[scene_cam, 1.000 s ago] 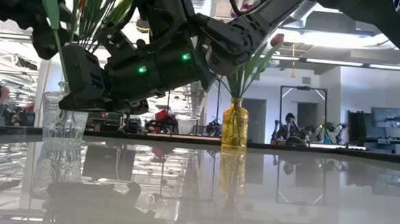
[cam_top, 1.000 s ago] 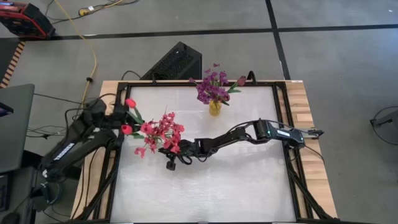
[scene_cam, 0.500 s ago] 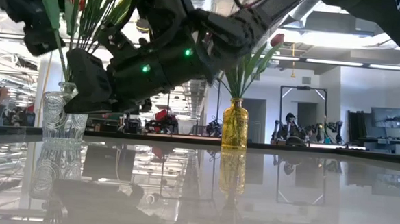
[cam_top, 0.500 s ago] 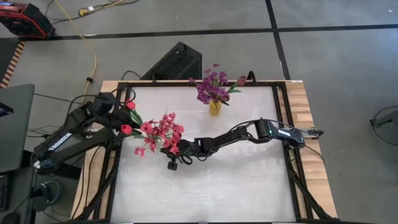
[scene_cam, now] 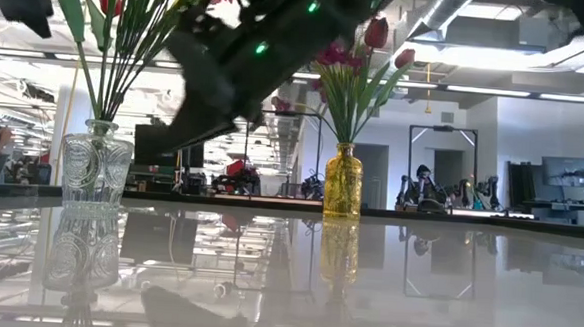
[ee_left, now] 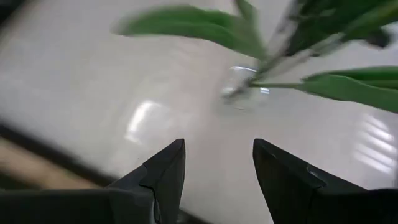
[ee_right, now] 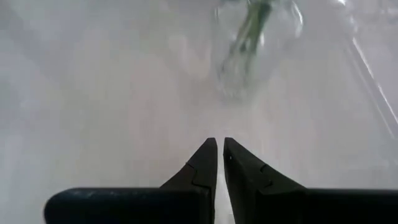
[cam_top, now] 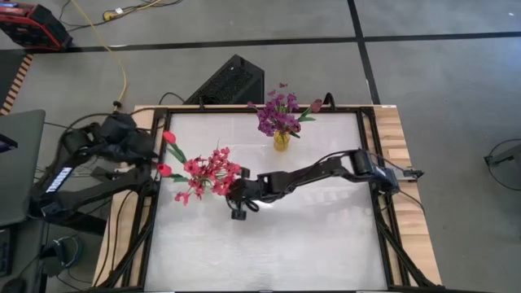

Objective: Sort flowers into vase by color
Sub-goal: Return to Home Position

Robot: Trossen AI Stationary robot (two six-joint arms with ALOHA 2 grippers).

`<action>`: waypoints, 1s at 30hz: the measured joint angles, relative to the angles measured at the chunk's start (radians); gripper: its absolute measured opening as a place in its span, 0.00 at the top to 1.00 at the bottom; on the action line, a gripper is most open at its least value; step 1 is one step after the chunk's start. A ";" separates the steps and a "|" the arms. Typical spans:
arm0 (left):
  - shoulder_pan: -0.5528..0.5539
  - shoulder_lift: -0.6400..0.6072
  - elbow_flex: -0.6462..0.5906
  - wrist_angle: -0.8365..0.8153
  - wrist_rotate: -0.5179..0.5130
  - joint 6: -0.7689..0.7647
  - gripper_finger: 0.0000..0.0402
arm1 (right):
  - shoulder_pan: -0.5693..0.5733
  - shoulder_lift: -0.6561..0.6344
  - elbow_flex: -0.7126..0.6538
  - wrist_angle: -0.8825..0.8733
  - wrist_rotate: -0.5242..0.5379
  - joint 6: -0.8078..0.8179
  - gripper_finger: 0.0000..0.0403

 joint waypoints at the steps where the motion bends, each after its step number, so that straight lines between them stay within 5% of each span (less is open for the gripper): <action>1: 0.000 0.000 0.023 -0.009 -0.041 0.000 0.56 | 0.003 -0.018 0.000 -0.043 0.000 0.007 0.86; 8: 0.000 -0.011 0.083 0.092 -0.530 -0.002 0.56 | 0.033 -0.159 -0.082 -0.295 0.022 0.010 0.86; 11: 0.000 -0.035 0.028 0.237 -0.615 0.033 0.56 | 0.036 -0.263 -0.234 -0.281 0.053 0.037 0.86; 16: 0.000 -0.072 -0.090 0.477 -0.667 0.045 0.56 | 0.022 -0.470 -0.557 -0.060 0.103 0.107 0.86; 20: 0.001 -0.073 -0.190 0.617 -1.037 0.049 0.56 | 0.010 -0.623 -0.788 0.211 0.110 0.107 0.86; 24: 0.005 -0.073 -0.257 0.763 -1.263 0.154 0.56 | -0.009 -0.739 -0.948 0.354 0.110 0.107 0.86; 26: 0.020 -0.066 -0.289 0.850 -1.282 0.187 0.56 | -0.018 -0.786 -1.002 0.387 0.110 0.107 0.86; 30: 0.077 -0.059 -0.365 1.031 -1.051 0.178 0.56 | -0.035 -0.853 -1.089 0.485 0.111 0.076 0.86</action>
